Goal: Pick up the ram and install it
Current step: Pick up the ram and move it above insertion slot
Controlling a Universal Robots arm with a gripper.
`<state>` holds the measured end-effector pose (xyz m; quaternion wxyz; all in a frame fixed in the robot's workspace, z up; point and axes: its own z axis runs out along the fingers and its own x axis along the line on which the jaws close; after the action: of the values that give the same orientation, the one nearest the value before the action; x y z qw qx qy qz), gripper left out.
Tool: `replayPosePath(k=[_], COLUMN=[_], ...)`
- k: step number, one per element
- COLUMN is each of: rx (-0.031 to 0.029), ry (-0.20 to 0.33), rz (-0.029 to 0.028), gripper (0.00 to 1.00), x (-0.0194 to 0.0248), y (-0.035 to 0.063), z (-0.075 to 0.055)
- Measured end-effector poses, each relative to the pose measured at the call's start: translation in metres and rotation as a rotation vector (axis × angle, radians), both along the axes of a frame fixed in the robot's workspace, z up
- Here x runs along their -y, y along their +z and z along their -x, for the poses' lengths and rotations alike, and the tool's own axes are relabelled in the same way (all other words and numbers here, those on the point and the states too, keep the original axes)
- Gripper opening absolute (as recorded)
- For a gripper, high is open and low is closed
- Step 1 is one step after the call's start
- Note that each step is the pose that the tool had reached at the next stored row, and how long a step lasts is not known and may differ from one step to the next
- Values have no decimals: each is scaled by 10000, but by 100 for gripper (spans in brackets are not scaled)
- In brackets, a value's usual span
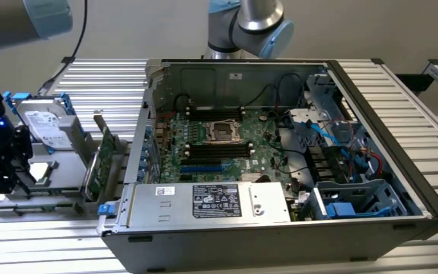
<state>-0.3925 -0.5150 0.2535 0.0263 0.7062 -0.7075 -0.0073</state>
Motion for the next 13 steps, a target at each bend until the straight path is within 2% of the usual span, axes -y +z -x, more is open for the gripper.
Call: replayPosePath(k=[13], rx=[-2], ry=[43], rz=[2], gripper=[30], x=[46], y=[-236], z=[-37])
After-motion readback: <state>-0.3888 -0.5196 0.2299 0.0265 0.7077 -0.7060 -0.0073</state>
